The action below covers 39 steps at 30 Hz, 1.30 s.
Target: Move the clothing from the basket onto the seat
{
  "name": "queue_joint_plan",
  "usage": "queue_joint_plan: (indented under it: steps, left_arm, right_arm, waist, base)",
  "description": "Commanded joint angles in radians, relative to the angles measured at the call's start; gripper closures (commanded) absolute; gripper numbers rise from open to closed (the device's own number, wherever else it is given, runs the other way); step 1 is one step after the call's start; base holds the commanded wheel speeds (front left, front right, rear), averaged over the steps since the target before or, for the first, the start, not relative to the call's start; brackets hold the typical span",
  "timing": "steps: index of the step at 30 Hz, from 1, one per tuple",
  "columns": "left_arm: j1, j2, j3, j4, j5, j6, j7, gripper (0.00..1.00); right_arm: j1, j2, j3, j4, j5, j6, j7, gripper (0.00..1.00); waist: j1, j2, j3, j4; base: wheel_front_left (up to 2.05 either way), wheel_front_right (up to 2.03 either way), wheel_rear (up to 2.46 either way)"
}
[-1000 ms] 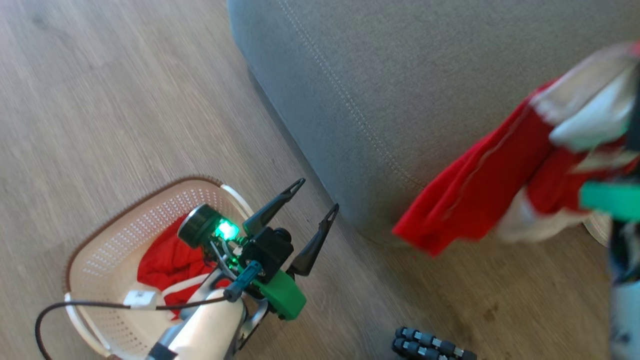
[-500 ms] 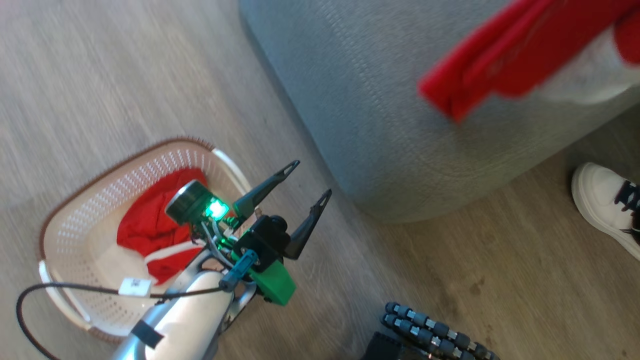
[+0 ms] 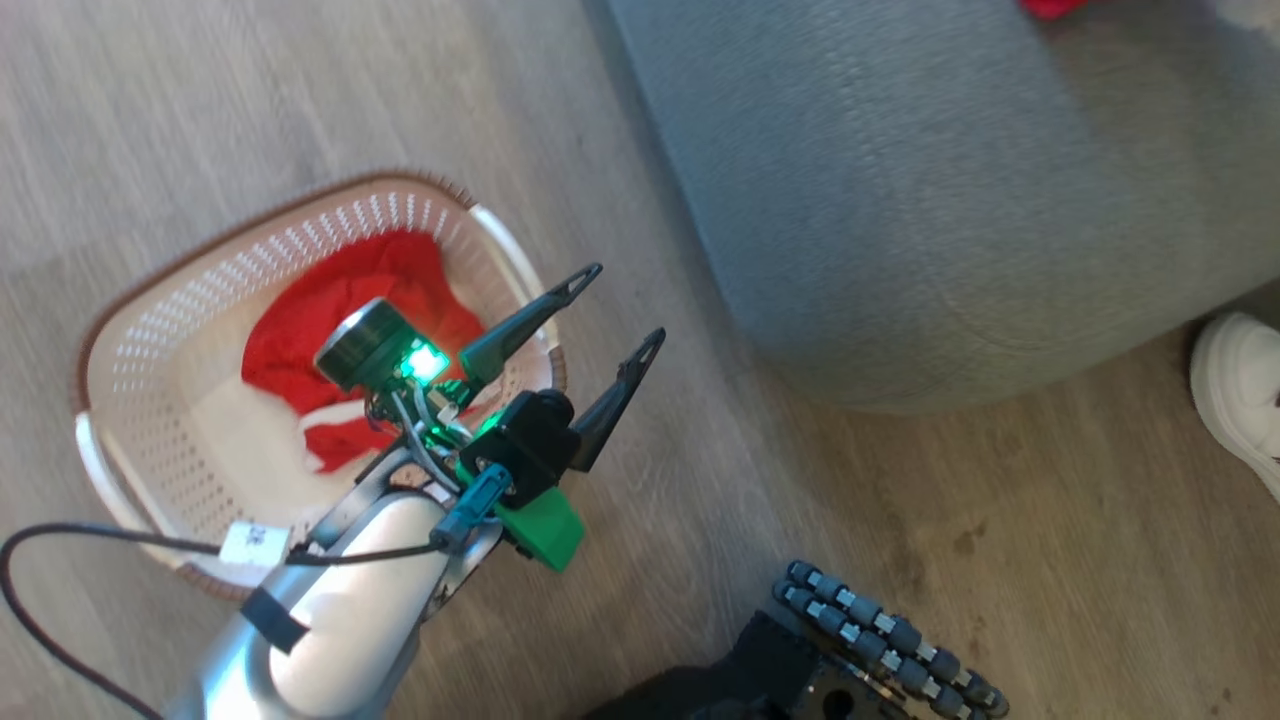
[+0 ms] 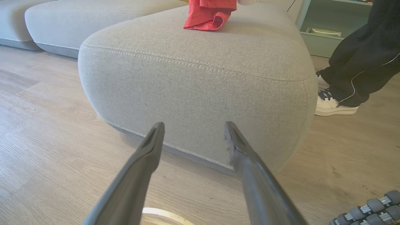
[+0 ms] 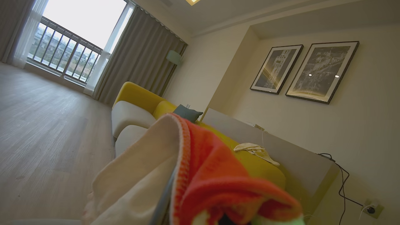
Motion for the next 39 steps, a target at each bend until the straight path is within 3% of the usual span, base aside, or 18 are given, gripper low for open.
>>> queue_joint_plan:
  steps: [1,13,21,28,29,30,31,32,39]
  left_arm:
    - [-0.018,0.013,0.010,-0.038,0.001,0.007,-0.005,0.00]
    - [-0.058,0.028,-0.028,-0.055,-0.010,0.032,-0.005,0.00]
    - [-0.071,0.033,-0.043,-0.053,-0.019,0.047,-0.005,0.00]
    - [-0.076,0.028,-0.044,-0.060,-0.034,0.067,-0.005,0.00]
    - [-0.077,0.028,-0.045,-0.059,-0.036,0.068,-0.005,0.00]
    - [-0.077,0.027,-0.046,-0.059,-0.037,0.069,-0.005,0.00]
    - [-0.078,0.026,-0.046,-0.058,-0.038,0.069,-0.005,0.00]
    - [-0.079,0.026,-0.047,-0.057,-0.039,0.070,-0.005,0.00]
    - [-0.075,0.016,-0.053,-0.048,-0.047,0.075,-0.005,0.00]
  right_arm:
    - [-0.022,-0.039,-0.013,0.007,-0.007,0.007,-0.005,1.00]
    - [-0.048,0.021,-0.019,0.332,0.023,0.007,-0.005,1.00]
    - [-0.055,0.039,0.041,0.523,0.090,0.007,-0.005,1.00]
    - [-0.062,0.076,0.162,0.666,0.175,0.007,-0.005,0.99]
    - [-0.061,0.076,0.174,0.677,0.186,0.007,-0.005,0.94]
    - [-0.060,0.074,0.184,0.684,0.193,0.007,-0.005,0.78]
    - [-0.060,0.068,0.191,0.687,0.194,0.007,-0.005,0.36]
    - [-0.059,0.066,0.195,0.690,0.196,0.007,-0.005,0.00]
    - [-0.050,0.057,0.217,0.715,0.228,0.007,-0.005,0.00]
  waist:
    - [-0.0001,0.0000,0.041,0.032]
    - [-0.0001,0.0000,0.124,0.089]
    - [-0.0001,0.0000,0.147,0.109]
    - [-0.0001,0.0000,0.144,0.124]
    - [-0.0001,0.0000,0.142,0.125]
    - [-0.0001,0.0000,0.139,0.127]
    - [-0.0001,0.0000,0.135,0.127]
    - [-0.0001,0.0000,0.132,0.128]
    - [-0.0001,0.0000,0.084,0.128]
  base:
    - [0.00,0.00,0.00]
    - [0.00,0.00,0.00]
    - [0.00,0.00,0.00]
    - [0.00,0.00,0.00]
    - [0.00,0.00,0.00]
    - [0.00,0.00,0.00]
    - [0.00,0.00,0.00]
    - [0.00,0.00,0.00]
    - [0.00,0.00,0.00]
